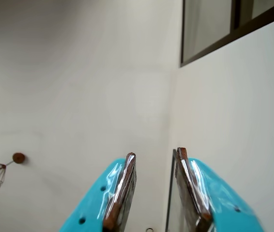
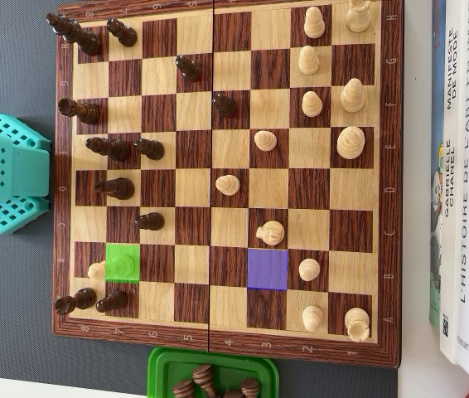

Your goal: Play chess

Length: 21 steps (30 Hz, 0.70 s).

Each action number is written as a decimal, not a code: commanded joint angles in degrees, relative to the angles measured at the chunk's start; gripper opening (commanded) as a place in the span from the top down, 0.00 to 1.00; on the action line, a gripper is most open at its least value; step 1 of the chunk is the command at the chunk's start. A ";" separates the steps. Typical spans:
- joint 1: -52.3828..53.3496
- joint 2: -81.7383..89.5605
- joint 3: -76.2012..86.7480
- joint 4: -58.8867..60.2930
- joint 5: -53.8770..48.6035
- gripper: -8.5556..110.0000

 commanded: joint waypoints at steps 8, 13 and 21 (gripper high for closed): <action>-0.53 -0.62 1.14 -0.09 -6.59 0.82; -0.53 -0.62 1.14 -0.09 -6.59 0.82; -0.53 -0.62 1.14 -0.09 -6.59 0.82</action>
